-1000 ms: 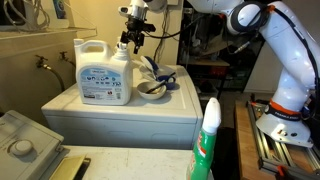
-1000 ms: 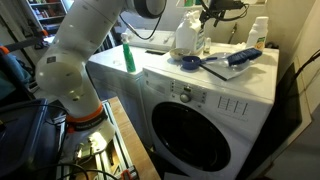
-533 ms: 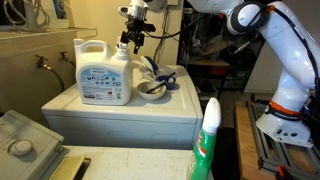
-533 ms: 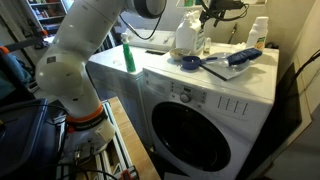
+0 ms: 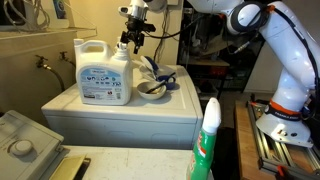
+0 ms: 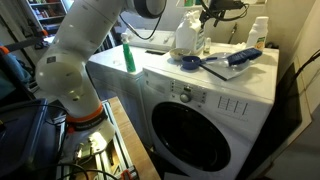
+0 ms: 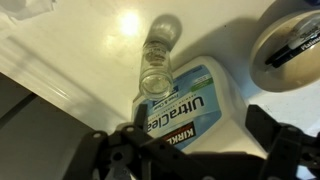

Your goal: Pick up the clear container and put it in the blue mug

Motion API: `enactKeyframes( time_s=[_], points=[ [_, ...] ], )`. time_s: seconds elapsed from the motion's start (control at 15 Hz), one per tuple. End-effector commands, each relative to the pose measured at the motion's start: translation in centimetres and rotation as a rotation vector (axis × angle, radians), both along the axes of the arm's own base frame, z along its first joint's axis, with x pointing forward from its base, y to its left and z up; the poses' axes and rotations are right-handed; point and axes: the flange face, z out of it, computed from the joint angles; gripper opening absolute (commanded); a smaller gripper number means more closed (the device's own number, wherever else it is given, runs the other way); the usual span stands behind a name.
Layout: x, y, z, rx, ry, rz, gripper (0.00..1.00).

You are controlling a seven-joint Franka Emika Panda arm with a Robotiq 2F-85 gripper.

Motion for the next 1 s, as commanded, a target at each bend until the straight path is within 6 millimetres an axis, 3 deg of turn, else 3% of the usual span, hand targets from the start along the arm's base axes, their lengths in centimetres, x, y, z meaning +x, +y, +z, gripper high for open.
enactKeyframes(
  time_s=[0.0, 0.47, 0.93],
  points=[
    [0.0, 0.0, 0.0, 0.000, 0.000, 0.000, 1.00],
    [0.1, 0.6, -0.5, -0.033, -0.005, 0.045, 1.00],
    [1.6, 2.5, -4.4, -0.185, -0.077, 0.201, 1.00]
  ],
)
